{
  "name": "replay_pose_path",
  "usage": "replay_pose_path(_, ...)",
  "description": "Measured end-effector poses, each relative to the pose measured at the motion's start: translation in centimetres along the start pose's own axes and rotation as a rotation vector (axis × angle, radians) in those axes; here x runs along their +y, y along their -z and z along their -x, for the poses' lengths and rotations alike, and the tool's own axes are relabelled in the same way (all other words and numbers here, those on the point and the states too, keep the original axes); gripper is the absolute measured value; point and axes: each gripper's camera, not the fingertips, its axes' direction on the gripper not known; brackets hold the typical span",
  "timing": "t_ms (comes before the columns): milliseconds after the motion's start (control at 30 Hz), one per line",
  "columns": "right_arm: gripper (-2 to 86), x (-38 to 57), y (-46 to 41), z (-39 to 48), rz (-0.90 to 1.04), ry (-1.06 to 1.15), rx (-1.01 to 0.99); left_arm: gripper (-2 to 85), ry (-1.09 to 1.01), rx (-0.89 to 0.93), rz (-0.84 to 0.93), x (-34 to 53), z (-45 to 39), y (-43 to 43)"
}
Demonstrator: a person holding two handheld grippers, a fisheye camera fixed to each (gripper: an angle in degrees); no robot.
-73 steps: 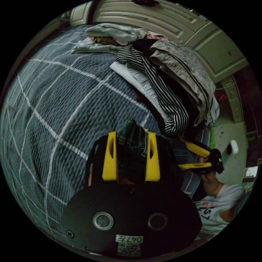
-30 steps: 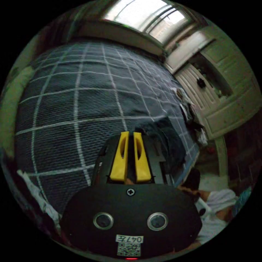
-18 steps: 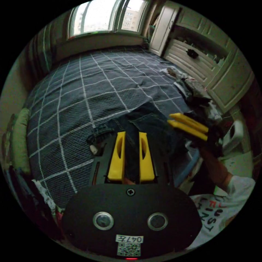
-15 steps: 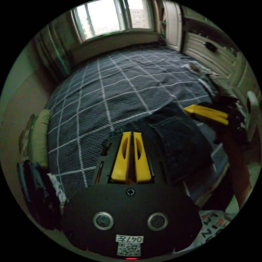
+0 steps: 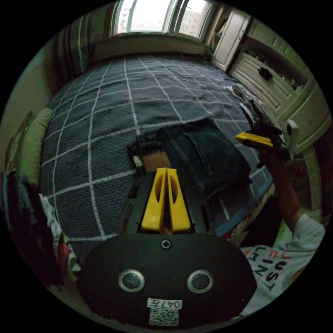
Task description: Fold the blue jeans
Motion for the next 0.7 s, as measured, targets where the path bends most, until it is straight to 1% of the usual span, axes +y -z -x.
replay_pose_path(67,-0.5,2.2,-0.4,1.1,0.001,-0.013,-0.032,-1.0,0.0,-0.009,0.09,3.2,0.4,-1.9)
replay_pose_path(100,-0.5,3.5,-1.3,1.5,0.023,-0.03,-0.028,-1.0,0.034,-0.018,0.072,5.5,1.1,-2.9)
replay_pose_path(133,-0.5,4.1,-1.9,1.6,0.044,-0.034,-0.013,-1.0,0.098,0.013,0.005,7.6,2.2,-2.9)
replay_pose_path(200,-0.5,6.0,-4.9,1.2,0.094,-0.047,0.007,-0.9,0.188,0.085,-0.028,9.8,3.9,-2.4)
replay_pose_path(267,-0.4,5.3,-5.1,0.5,0.116,-0.057,-0.015,-0.8,0.25,0.131,-0.028,11.5,5.3,-1.2)
replay_pose_path(300,-0.2,4.5,-4.7,0.3,0.125,-0.037,-0.015,-0.6,0.271,0.146,-0.072,12.9,6.1,0.4)
replay_pose_path(333,0.0,4.1,-4.3,0.2,0.111,-0.019,-0.006,-0.2,0.295,0.142,-0.142,14.4,6.9,2.1)
replay_pose_path(400,1.4,3.1,-2.5,-0.8,-0.002,-0.019,0.07,1.7,0.341,0.107,-0.197,16.6,8.3,4.1)
replay_pose_path(467,3.8,2.2,-2.3,-2.5,-0.029,-0.058,0.102,6.2,0.342,0.119,-0.177,18.5,9.6,4.5)
replay_pose_path(533,6.5,1.3,-3.1,-4.2,-0.009,-0.098,0.096,12.3,0.372,0.198,-0.067,20.6,11.5,2.9)
replay_pose_path(633,9.0,-0.2,-5.0,-5.6,0.016,-0.119,0.064,15.1,0.419,0.256,-0.009,23.4,13.2,1.1)
replay_pose_path(700,10.4,-1.2,-6.0,-5.5,-0.02,-0.111,0.121,15.8,0.434,0.275,0.009,24.8,14.0,0.5)
